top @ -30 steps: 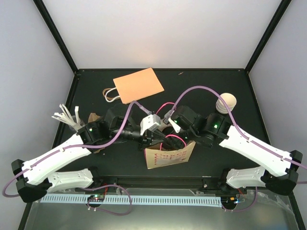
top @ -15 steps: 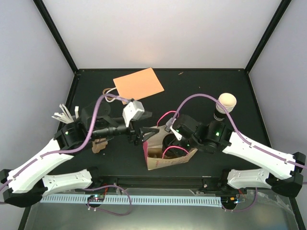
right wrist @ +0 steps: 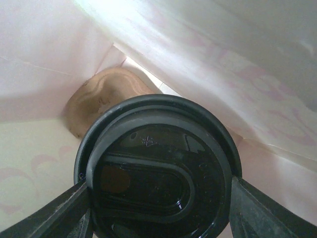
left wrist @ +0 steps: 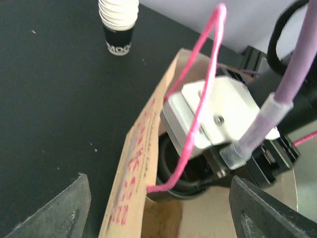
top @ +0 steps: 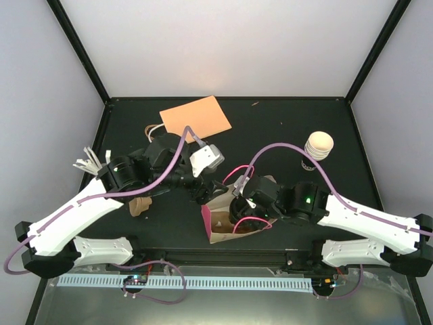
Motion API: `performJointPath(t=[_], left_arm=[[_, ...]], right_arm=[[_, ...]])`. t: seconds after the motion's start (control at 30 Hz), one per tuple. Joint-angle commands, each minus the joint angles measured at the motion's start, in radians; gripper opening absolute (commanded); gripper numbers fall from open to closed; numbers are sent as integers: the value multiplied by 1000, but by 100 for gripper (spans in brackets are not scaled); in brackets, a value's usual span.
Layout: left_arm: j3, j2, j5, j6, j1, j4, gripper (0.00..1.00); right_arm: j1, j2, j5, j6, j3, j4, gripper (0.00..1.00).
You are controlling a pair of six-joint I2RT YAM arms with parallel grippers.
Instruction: Pack the takeout coffee
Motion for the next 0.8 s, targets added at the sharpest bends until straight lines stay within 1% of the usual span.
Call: performJointPath(t=[0.0, 0.13, 0.2, 0.33, 0.4, 0.5, 0.6, 0.73, 0.77], left_arm=[[17, 14, 73, 45, 2, -99, 77], [33, 56, 70, 62, -5, -151, 64], [36, 70, 67, 72, -12, -165, 61], [36, 98, 10, 80, -17, -188, 55], [32, 106, -20, 82, -18, -192, 50], [36, 117, -67, 87, -19, -197, 39], [58, 122, -127, 91, -17, -205, 24], [86, 120, -146, 105, -17, -182, 5], [95, 119, -152, 109, -17, -176, 2]], right_arm=[[10, -32, 40, 15, -13, 40, 57], [11, -41, 44, 14, -20, 46, 57], [11, -41, 45, 13, -20, 46, 57], [13, -52, 46, 12, -22, 52, 57], [15, -57, 45, 14, -24, 53, 57], [25, -67, 44, 13, -27, 57, 57], [43, -74, 44, 12, -34, 63, 57], [77, -74, 57, 9, -43, 70, 57], [91, -69, 67, 9, -44, 73, 57]])
